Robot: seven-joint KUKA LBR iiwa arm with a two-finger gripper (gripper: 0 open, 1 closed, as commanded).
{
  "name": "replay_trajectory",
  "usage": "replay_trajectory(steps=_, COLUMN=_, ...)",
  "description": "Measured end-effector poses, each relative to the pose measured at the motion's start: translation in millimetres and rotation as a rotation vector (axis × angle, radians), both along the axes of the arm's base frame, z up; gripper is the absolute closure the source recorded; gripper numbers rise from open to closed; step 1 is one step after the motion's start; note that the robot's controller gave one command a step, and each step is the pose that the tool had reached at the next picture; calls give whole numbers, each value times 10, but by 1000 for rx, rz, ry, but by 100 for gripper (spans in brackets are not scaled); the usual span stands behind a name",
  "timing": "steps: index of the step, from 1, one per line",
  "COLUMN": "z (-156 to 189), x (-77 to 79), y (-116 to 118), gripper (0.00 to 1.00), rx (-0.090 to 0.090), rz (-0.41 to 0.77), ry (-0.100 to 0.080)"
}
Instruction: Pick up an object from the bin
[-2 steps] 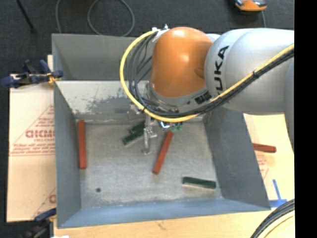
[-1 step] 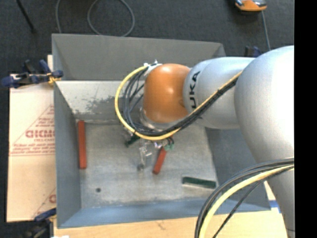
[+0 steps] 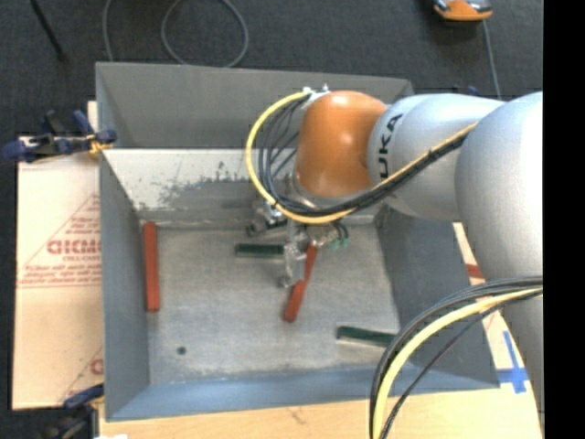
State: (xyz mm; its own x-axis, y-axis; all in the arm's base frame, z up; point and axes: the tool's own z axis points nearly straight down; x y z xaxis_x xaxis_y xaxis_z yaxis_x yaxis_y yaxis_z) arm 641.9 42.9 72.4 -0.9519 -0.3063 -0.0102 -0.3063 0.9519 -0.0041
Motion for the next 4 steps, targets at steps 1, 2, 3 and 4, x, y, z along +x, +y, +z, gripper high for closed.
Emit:
replay_trajectory(steps=1, z=38, x=7, y=42, gripper=100, rx=3, rz=2, ry=-4)
replay_trajectory(steps=2, z=-3, x=-24, y=44, gripper=0, rx=3, rz=1, ry=5)
replay_trajectory(steps=3, z=4, x=-14, y=46, gripper=100, rx=4, rz=-1, ry=1)
replay_trajectory(steps=4, z=1455, x=-297, y=38, gripper=100, rx=1, rz=-3, ry=-2)
